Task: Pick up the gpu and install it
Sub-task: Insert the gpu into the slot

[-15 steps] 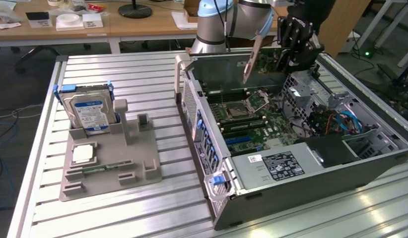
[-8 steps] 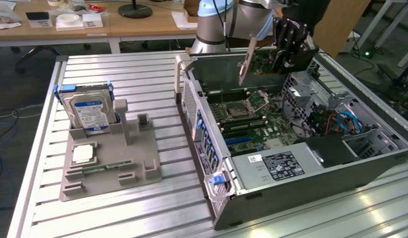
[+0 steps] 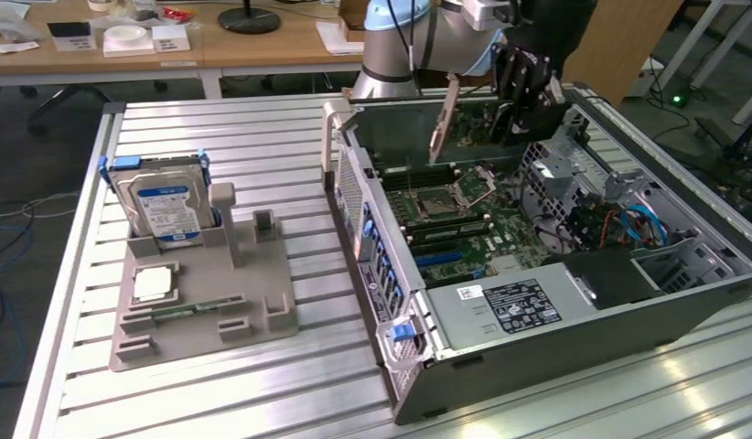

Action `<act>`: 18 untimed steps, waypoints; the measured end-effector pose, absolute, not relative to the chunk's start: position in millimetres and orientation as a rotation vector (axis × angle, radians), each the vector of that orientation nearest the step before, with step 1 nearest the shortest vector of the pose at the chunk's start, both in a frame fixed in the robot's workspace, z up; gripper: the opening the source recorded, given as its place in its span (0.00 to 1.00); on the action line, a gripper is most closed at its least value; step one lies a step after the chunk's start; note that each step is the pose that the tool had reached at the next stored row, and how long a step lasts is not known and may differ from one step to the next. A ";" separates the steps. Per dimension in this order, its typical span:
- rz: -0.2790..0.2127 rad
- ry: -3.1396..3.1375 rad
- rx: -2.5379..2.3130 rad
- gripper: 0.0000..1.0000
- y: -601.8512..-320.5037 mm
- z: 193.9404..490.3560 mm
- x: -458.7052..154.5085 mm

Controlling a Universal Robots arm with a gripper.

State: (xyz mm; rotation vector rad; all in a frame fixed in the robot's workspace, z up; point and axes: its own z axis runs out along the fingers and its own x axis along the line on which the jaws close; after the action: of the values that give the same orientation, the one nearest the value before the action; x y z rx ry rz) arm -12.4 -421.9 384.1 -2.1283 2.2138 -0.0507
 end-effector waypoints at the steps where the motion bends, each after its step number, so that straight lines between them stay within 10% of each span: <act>1: -0.050 2.214 -2.128 0.28 -422.0 382.4 -12.5; 18: -0.051 2.214 -2.128 0.28 -436.3 371.5 -24.6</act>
State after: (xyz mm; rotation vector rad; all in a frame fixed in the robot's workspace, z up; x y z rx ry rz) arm -24.6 -436.3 371.5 -2.1280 2.2139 -0.0508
